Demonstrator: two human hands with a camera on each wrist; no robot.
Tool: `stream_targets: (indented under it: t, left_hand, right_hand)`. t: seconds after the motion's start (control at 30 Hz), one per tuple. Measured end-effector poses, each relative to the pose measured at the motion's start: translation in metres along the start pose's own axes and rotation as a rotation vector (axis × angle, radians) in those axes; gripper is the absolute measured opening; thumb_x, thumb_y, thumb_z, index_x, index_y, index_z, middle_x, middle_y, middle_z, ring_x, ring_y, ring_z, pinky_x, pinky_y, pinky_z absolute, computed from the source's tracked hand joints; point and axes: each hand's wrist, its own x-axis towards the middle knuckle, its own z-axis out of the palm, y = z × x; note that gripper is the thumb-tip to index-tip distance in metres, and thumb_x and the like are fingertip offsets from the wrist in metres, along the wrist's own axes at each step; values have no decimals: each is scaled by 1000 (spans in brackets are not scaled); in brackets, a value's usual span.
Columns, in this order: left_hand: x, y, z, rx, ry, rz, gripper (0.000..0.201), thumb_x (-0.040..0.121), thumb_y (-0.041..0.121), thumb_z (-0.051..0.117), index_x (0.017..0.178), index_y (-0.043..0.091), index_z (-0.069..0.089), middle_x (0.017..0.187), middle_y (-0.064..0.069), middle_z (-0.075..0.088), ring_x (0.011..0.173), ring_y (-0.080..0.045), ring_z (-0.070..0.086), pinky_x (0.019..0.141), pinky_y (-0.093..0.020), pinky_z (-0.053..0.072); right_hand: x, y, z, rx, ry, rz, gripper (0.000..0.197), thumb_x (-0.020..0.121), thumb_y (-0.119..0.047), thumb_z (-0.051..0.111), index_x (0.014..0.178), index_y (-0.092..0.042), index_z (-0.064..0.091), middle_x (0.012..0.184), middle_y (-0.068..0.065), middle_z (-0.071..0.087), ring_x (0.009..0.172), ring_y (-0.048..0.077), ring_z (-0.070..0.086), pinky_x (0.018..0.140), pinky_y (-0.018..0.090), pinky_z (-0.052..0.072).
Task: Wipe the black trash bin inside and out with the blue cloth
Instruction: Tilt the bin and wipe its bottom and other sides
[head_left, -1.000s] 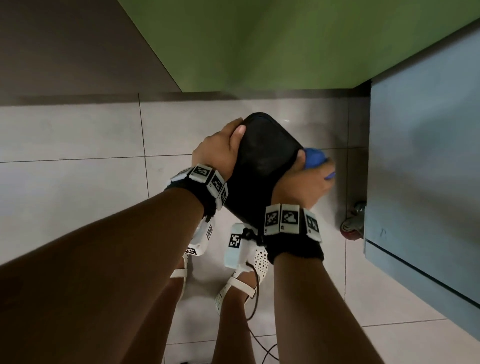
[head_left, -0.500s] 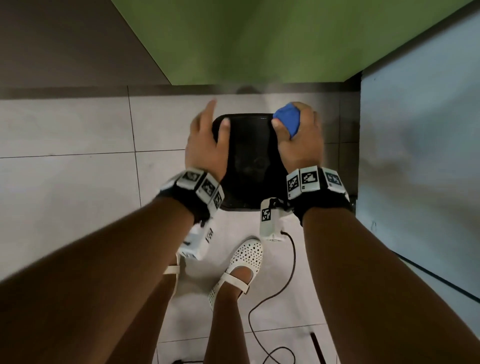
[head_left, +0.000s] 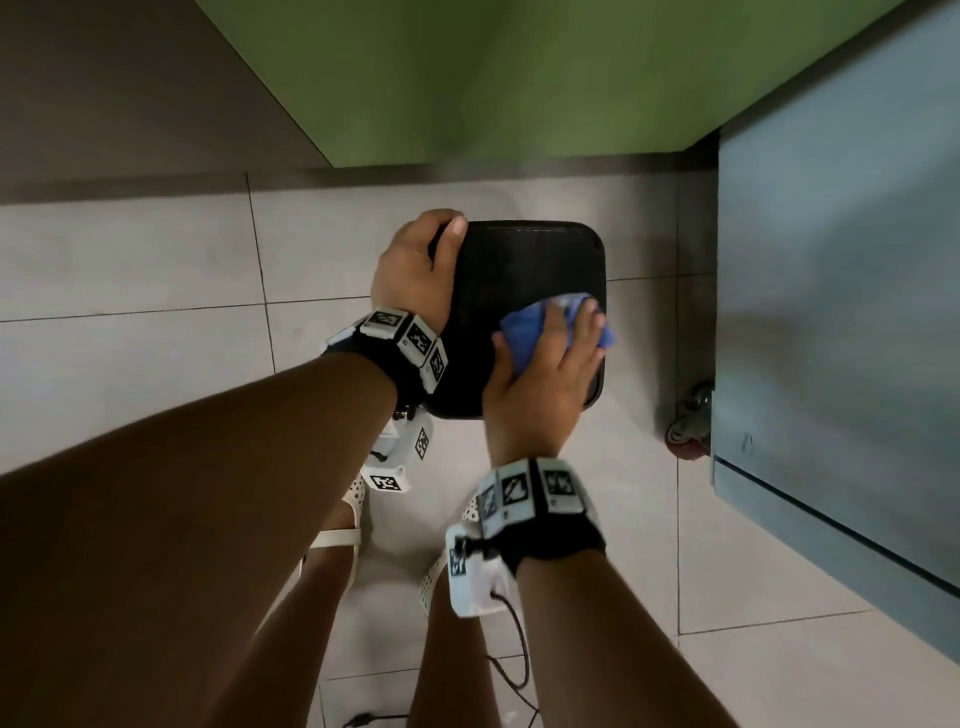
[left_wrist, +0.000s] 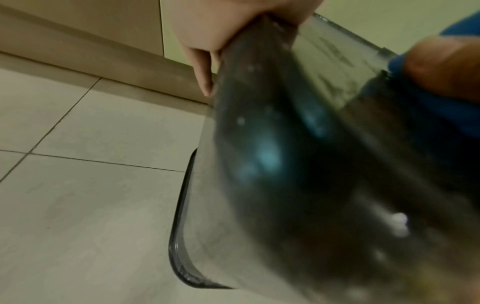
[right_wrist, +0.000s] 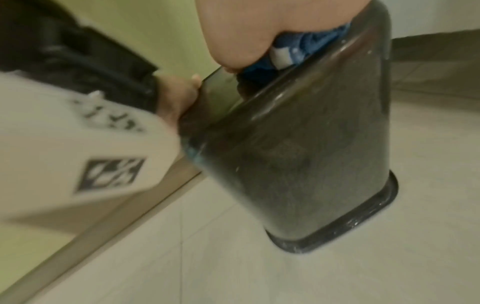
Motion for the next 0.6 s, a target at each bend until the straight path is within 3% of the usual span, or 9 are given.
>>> stream_targets:
  t: [0.1,0.2,0.33,0.4,0.43,0.5,0.6]
  left_hand:
    - [0,0,0,-8,4,5,30,94,39,42,110,23,62,109,-3,66,99,-19,60,84,-21,43]
    - [1,-1,-1,-20,-9,23,30,95,36,42,110,20,62,109,-5,65,98,-19,60,83,-22,44]
    - [1,-3,-1,-4,-17,45,30,95,33,43,111,17,62,110,-6,66,101,-19,59,81,-16,38]
    - [1,-3,-1,-7,-14,36,30,95,34,42,112,19,62,111,-3,66,101,-16,59,83,-16,38]
    - [1,-3,-1,-15,-14,29,30,95,35,42,112,20,62,111,-2,65,101,-15,58,84,-17,38]
    - [1,-3,-1,-22,-12,15,31,96,36,41,112,20,61,111,-1,65,102,-14,58,85,-18,39]
    - [0,0,-2,-33,-2,-1,31,96,37,41,111,20,62,110,-1,66,100,-14,58,84,-18,39]
  right_hand:
    - [-11,-12,5,-9,-123,-80,59,86,-41,45,132,-5,40,142,27,35,134,40,28,110,47,18]
    - [11,-18,8,-60,-170,-196,60,87,-43,40,132,-3,40,140,30,37,132,43,32,108,48,19]
    - [69,-15,4,-127,-110,-271,62,86,-43,44,130,1,43,136,32,40,129,45,35,108,51,20]
    - [96,-10,-9,-181,-199,-116,64,90,-46,42,138,-5,33,140,27,36,133,40,31,113,48,14]
    - [104,-7,-14,-151,-215,-29,63,91,-47,42,139,-9,29,139,25,37,130,39,34,113,48,20]
    - [110,-4,-23,-17,-167,87,59,90,-47,46,136,-12,32,129,20,46,115,36,48,96,43,43]
    - [121,-6,-27,186,-114,398,47,89,-48,49,120,-12,43,105,10,58,93,28,58,75,31,44]
